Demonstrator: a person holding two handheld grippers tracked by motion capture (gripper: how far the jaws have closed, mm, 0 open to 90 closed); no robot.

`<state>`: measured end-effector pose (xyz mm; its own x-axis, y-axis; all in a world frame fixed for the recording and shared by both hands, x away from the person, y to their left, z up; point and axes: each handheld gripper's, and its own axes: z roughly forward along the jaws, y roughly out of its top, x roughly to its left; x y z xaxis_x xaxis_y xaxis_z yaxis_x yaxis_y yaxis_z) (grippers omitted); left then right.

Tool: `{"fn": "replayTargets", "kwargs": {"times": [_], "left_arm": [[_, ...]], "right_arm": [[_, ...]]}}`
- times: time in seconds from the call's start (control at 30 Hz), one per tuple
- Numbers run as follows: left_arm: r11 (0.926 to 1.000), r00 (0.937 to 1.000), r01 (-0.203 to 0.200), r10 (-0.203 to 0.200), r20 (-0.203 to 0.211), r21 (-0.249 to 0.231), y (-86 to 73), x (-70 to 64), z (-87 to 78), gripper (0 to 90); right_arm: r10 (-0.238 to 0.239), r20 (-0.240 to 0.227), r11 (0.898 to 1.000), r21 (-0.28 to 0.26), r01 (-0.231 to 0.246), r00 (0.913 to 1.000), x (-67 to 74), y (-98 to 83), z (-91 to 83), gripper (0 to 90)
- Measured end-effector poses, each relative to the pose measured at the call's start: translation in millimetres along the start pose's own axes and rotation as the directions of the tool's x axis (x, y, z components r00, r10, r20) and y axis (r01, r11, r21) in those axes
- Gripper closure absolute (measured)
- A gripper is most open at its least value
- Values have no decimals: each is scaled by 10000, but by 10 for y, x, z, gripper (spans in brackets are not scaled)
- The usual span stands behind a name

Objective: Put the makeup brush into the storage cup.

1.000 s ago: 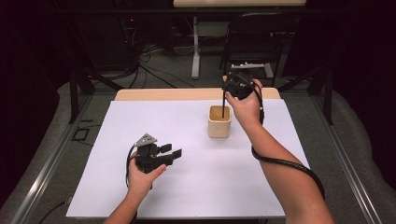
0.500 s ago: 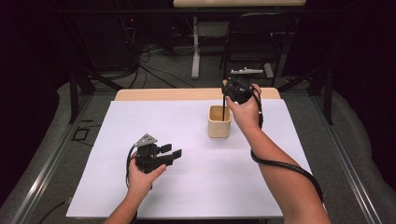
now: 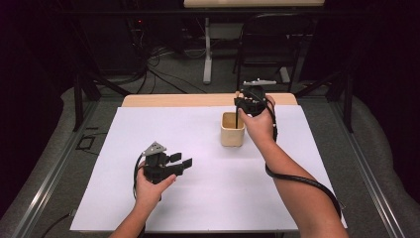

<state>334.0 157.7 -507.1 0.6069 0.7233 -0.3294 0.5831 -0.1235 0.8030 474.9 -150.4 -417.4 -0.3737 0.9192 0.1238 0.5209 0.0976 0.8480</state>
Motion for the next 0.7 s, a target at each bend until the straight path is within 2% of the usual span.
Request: {"fn": "replayTargets", "kwargs": {"times": [0.17, 0.7], "left_arm": [[9999, 10000, 41, -41, 6, -91, -1, 7, -5, 433], [9999, 10000, 54, -55, -6, -103, -2, 8, -8, 433]], "right_arm": [[-45, 8, 10000, 19, 45, 10000, 1, -77, 27, 841], [-33, -54, 10000, 81, 33, 10000, 21, -145, 65, 841]]}}
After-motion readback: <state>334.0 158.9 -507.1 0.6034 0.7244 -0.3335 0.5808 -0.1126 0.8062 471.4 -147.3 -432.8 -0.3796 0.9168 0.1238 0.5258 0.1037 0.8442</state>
